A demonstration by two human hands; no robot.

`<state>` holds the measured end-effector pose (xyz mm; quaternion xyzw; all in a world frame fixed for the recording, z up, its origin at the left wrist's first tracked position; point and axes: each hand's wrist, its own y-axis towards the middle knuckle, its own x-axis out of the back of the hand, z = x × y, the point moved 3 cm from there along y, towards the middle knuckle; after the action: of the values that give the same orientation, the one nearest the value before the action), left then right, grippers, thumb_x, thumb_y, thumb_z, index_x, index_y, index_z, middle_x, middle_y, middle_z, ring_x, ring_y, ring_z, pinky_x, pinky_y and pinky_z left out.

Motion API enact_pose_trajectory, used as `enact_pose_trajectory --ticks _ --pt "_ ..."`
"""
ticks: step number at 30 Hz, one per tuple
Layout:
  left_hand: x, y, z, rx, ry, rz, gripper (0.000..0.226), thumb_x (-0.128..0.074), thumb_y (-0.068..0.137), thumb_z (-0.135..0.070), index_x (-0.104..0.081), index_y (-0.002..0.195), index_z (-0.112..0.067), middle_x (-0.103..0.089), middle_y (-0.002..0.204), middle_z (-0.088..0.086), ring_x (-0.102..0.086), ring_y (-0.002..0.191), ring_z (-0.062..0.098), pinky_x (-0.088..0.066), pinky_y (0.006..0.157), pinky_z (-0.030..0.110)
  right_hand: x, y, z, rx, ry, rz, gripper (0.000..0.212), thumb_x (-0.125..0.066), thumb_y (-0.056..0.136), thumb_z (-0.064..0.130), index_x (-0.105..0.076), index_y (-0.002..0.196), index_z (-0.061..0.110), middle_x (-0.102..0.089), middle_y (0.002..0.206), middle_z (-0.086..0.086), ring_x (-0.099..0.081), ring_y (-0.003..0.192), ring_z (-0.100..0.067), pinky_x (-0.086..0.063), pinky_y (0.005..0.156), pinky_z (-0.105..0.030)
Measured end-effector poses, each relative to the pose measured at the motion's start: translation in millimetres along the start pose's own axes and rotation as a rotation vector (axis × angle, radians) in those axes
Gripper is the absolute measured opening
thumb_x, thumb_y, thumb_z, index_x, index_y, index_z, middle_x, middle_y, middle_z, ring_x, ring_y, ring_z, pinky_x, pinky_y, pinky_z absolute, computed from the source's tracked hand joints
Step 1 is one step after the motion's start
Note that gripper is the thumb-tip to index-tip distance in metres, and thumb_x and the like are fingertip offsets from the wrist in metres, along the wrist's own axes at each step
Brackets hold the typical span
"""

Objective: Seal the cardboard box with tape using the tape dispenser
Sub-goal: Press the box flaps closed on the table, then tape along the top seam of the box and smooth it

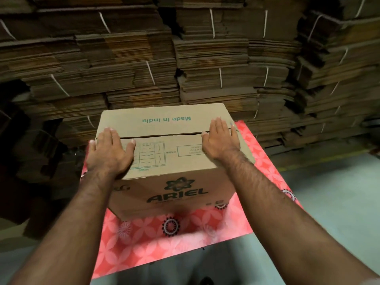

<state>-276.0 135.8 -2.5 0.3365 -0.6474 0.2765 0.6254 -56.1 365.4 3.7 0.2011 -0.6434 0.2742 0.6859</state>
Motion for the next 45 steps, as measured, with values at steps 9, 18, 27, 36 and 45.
enact_pose_trajectory --ticks 9,18,27,36,45 --pt "15 11 15 0.369 -0.288 0.101 0.075 -0.026 0.103 -0.051 -0.005 0.156 -0.001 -0.025 0.159 0.018 -0.034 0.14 0.039 -0.035 0.104 0.058 4 15 -18 -0.2 0.064 -0.106 0.07 -0.022 0.104 0.045 -0.014 0.159 0.002 -0.011 0.168 -0.012 -0.008 0.155 -0.026 -0.014 0.125 -0.049" --pt "14 8 22 0.397 -0.363 0.12 0.075 -0.029 0.1 -0.055 -0.018 0.153 -0.003 -0.033 0.153 0.022 -0.038 0.135 0.045 -0.036 0.104 0.061 31 9 -30 -0.258 0.299 -0.059 0.052 -0.032 0.107 0.03 -0.038 0.145 -0.004 -0.041 0.152 -0.023 -0.04 0.14 -0.037 -0.035 0.111 -0.043" --pt "51 -33 -96 -0.277 -0.21 -0.274 0.061 -0.05 0.093 -0.046 -0.045 0.138 -0.006 -0.049 0.142 0.015 -0.038 0.136 0.033 -0.027 0.113 0.057 18 -35 -83 -0.161 0.585 -0.256 0.056 -0.034 0.108 0.03 -0.033 0.155 0.0 -0.039 0.158 -0.019 -0.035 0.146 -0.03 -0.026 0.116 -0.03" --pt "13 -80 -311 -0.92 -0.173 -0.132 0.045 -0.042 0.086 -0.039 -0.065 0.113 -0.013 -0.061 0.131 0.009 -0.055 0.119 0.03 -0.038 0.102 0.042 -73 -75 -193 -0.215 0.703 -0.286 0.048 -0.037 0.09 0.019 -0.067 0.121 -0.002 -0.069 0.121 -0.022 -0.063 0.114 -0.036 -0.04 0.096 -0.034" --pt "-15 -67 -337 -0.816 -0.034 -0.109 0.045 -0.041 0.089 -0.041 -0.073 0.101 -0.012 -0.07 0.112 0.006 -0.051 0.128 0.027 -0.031 0.111 0.043 -189 -58 -197 -0.149 0.501 0.169 0.039 -0.064 0.085 0.016 -0.057 0.121 0.001 -0.064 0.117 -0.02 -0.06 0.109 -0.039 -0.046 0.09 -0.041"
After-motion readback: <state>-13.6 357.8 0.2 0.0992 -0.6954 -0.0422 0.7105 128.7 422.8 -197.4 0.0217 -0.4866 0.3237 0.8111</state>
